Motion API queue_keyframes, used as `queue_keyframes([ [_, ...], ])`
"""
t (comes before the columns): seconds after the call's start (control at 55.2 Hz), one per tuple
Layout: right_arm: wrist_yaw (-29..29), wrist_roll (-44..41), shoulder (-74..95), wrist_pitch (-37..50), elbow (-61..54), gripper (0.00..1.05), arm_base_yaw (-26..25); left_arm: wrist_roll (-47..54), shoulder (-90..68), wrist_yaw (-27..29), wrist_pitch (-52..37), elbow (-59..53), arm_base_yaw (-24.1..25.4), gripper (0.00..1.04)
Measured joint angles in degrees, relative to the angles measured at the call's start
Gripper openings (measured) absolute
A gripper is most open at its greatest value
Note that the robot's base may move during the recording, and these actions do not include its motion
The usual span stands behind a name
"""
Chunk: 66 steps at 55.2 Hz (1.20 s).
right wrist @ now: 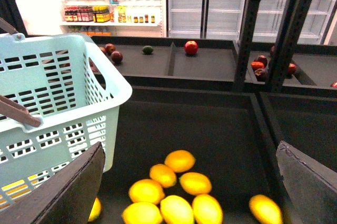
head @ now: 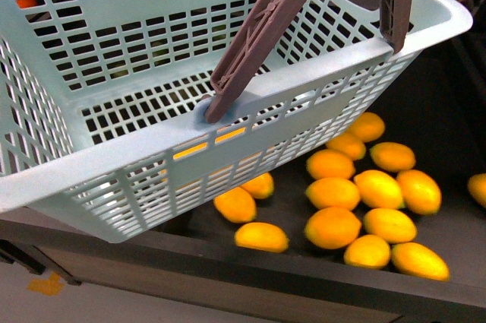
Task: Pick mango and avocado into basket
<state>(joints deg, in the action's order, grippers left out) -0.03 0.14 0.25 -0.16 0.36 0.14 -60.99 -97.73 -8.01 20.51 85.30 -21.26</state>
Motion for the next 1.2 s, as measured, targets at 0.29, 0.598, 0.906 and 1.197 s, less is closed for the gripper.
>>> queue_keyframes([
  [0.29,-0.02,0.02,-0.02,0.04,0.04,0.97,0.00,-0.04,0.00,-0.31,0.00,0.04,-0.11,0.07],
  [0.598,-0.02,0.00,0.02,0.00,0.00,0.97,-0.02,-0.02,0.00,-0.09,0.02,0.04,-0.09,0.07],
  [0.906,-0.02,-0.04,0.00,0.00,0.00,0.97,-0.02,-0.07,0.00,-0.28,0.02,0.13,-0.13,0.07],
  [1.197,-0.02,-0.07,-0.02,0.00,0.00,0.97,-0.02,-0.02,0.00,-0.13,0.02,0.11,-0.11,0.07],
])
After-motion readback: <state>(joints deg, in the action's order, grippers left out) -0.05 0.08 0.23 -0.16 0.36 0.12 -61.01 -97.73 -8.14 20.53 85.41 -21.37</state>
